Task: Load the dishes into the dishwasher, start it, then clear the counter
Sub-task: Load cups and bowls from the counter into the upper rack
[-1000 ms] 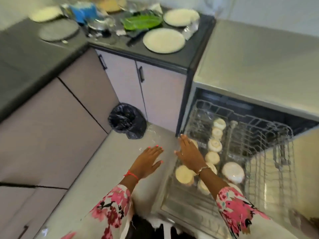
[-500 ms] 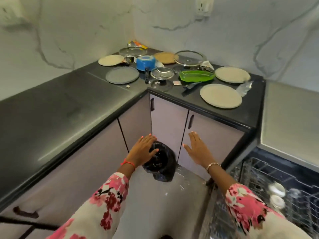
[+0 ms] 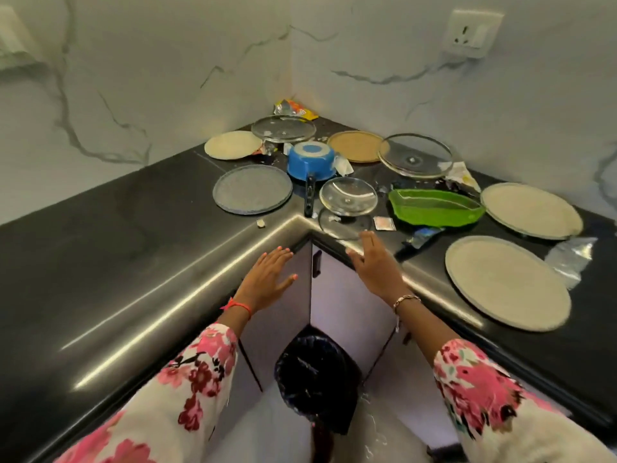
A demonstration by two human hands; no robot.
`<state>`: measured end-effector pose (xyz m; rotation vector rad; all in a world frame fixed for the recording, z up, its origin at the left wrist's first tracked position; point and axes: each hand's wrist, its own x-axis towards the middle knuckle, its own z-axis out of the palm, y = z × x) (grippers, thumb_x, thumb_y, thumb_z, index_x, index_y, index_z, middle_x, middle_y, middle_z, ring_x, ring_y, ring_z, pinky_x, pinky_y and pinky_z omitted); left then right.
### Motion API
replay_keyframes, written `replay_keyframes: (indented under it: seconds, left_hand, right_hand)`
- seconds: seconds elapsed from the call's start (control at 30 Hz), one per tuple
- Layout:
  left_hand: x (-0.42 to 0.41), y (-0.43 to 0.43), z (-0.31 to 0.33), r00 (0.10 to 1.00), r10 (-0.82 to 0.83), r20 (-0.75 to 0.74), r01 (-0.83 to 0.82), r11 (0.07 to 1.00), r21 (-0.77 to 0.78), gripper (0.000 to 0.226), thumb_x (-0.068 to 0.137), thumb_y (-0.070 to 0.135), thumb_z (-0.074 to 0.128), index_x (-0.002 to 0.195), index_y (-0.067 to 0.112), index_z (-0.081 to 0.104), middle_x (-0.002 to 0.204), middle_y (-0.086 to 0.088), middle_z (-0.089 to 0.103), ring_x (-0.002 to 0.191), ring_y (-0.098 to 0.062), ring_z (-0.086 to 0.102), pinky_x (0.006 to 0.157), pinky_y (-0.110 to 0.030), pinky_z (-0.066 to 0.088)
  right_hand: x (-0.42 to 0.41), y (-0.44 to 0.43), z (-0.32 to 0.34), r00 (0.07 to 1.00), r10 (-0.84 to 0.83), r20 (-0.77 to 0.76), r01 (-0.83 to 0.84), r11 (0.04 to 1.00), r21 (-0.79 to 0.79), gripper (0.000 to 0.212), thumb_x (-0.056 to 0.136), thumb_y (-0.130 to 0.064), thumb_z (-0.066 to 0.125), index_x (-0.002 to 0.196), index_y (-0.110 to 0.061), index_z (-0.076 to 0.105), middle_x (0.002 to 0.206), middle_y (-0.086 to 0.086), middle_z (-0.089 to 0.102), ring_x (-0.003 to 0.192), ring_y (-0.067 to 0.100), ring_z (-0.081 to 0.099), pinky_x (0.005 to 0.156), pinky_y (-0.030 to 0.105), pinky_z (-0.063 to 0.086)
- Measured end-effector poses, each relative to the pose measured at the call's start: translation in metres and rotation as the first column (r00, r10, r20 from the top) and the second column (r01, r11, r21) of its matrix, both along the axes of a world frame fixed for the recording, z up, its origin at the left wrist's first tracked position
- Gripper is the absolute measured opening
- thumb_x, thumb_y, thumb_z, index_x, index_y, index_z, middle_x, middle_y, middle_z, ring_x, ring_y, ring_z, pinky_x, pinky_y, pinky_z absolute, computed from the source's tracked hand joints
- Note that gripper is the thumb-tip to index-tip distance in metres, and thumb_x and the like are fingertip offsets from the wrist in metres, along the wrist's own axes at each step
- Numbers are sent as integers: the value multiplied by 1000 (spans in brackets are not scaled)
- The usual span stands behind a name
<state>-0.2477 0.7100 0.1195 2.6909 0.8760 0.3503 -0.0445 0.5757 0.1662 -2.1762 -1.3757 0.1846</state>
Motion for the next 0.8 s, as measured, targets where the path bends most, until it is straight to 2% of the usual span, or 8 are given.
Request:
replay_keyframes:
  seconds: [0.13,0.23,0.33,0.43,0.53,0.63,0.73,0.8]
  left_hand:
    - [20,60,2,996,89,1,-89,996,-12,83,78,64,17,142,14,35,150,-4,33,142,-17,20,115,-33,9]
    - [24,93,-2,985,173,-11,-173,985,-4,82,80,64,19,143,13,33,151,-5,30,143,-18,18,117,-38,10]
    - [19,125,-7,952,303,-41,-304,952,-25,81,82,62,26,145,10,28,154,-5,21,144,-18,12,117,-39,8]
    - [12,139,-13,941,333,-55,-335,942,-36,90,77,69,17,143,10,30,156,-4,16,144,-19,13,116,-41,9]
    - [11,141,-20,941,336,-34,-337,941,-23,87,78,69,18,142,12,32,156,-1,16,144,-18,13,116,-38,6]
    - [11,142,-23,936,353,-11,-353,935,-23,85,78,68,20,142,13,33,155,1,18,143,-15,14,114,-31,1]
    - [10,144,-24,935,355,25,-354,935,-28,82,79,67,24,140,13,36,154,2,20,143,-14,16,114,-30,2]
    - [13,140,-25,934,354,44,-353,935,-32,81,79,67,25,140,14,36,154,3,21,143,-13,15,115,-29,2]
  right_hand:
    - [9,83,12,994,111,-9,-110,991,81,39,97,-25,45,128,0,43,128,15,47,119,25,46,98,24,36]
    - [9,139,17,990,142,-17,-140,986,95,37,96,-23,47,124,1,45,121,16,49,112,27,48,96,29,41]
    - [13,188,22,993,117,-16,-117,993,4,43,97,-24,45,128,4,37,125,20,44,115,30,45,96,33,39]
    - [16,226,18,997,71,-20,-72,992,-103,49,97,-24,44,131,9,30,129,25,39,116,33,44,98,35,39]
    - [21,259,4,998,-52,-34,44,976,-214,51,95,-20,46,130,15,30,129,28,38,117,36,44,99,39,40]
    - [22,287,-6,984,-174,31,176,947,-267,55,95,-18,44,132,19,26,130,31,39,117,37,46,98,38,41]
    - [22,307,-4,943,-329,48,328,897,-295,49,99,-8,31,135,20,15,132,32,38,118,39,46,98,41,39]
    - [29,313,-6,921,-388,45,381,871,-310,49,99,-6,29,135,21,12,132,32,39,117,40,47,96,40,40]
